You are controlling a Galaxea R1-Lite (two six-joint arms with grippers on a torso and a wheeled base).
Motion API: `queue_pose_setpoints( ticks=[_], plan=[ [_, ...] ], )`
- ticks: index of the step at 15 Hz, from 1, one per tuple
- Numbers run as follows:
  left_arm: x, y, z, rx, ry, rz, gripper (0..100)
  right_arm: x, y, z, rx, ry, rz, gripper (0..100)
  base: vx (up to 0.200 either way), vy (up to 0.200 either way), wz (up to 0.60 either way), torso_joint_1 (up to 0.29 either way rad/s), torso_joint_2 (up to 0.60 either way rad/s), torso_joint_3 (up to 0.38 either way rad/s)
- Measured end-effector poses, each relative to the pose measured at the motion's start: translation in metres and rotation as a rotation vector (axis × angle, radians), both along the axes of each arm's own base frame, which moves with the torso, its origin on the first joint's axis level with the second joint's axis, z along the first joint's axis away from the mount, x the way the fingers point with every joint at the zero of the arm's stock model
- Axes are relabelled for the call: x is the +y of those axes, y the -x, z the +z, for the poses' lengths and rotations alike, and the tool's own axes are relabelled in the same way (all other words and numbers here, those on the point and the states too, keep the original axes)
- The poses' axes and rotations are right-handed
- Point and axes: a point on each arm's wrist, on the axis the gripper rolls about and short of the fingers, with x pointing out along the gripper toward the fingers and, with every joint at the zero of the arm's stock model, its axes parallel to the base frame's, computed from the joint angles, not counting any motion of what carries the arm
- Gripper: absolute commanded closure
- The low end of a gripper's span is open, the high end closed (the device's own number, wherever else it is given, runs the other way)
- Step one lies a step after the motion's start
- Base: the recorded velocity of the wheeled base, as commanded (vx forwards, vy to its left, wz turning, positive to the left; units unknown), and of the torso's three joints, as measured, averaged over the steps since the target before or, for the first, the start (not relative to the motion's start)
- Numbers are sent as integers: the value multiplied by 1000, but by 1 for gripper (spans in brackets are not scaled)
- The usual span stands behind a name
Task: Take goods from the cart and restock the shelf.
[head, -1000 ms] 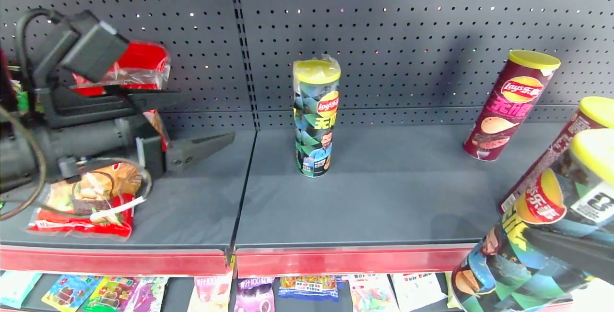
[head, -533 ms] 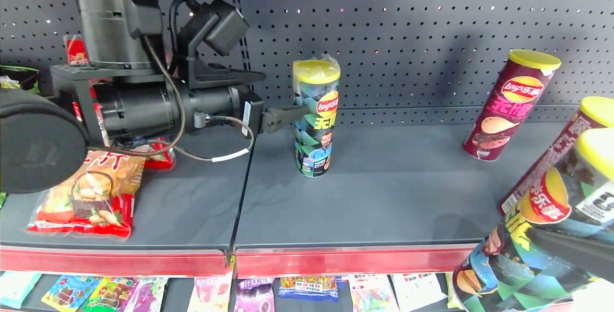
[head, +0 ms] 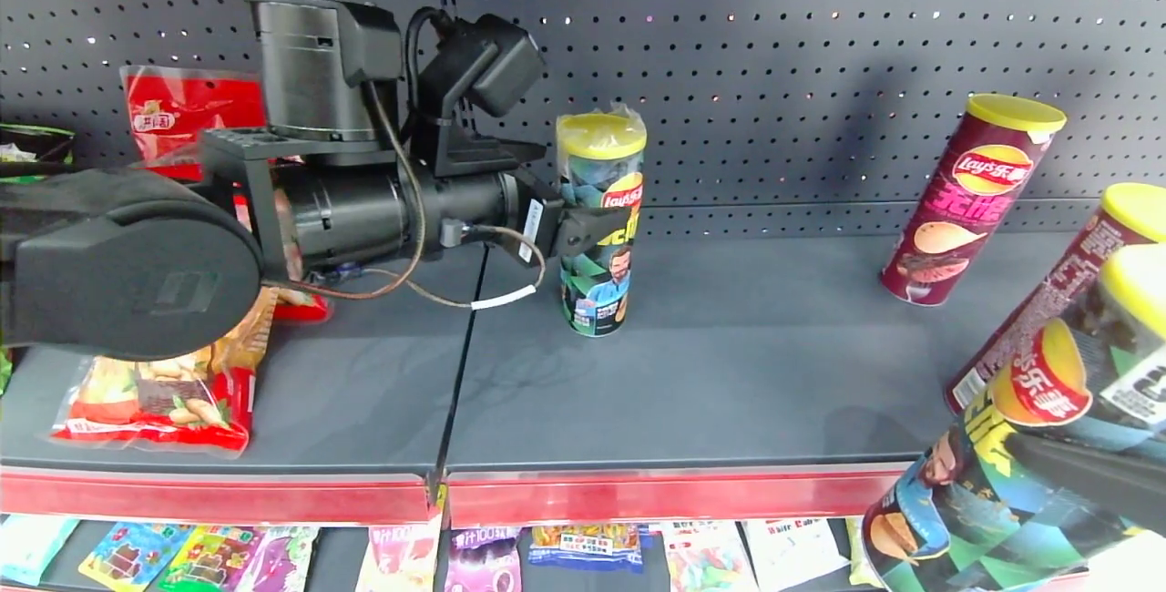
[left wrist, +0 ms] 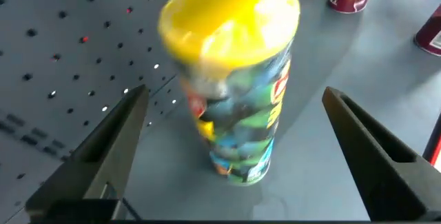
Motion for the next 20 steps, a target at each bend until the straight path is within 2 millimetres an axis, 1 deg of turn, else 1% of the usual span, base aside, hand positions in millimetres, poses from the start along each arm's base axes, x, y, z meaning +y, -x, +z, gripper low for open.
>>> queue_pose_setpoints(
  ticks=[7,10,15,16,20],
  plan=[
    [-21,-13,-4,-14,-8,66,0,-2,-1,0,2,-1,-19,100,0,0,0,0,0,0],
    [-26,-18,-4,-43,10,90,0,-2,-1,0,3,-1,-21,100,0,0,0,0,0,0],
    [-33,-22,-14,-34,3,98,0,-2,-2,-1,5,0,-21,100,0,0,0,0,0,0],
    [-33,-22,-15,-32,1,95,100,-2,-2,-1,5,0,-21,100,0,0,0,0,0,0],
    [-35,-22,-18,-22,-5,85,100,-1,-2,-1,6,1,-21,100,0,0,0,0,0,0]
  ],
)
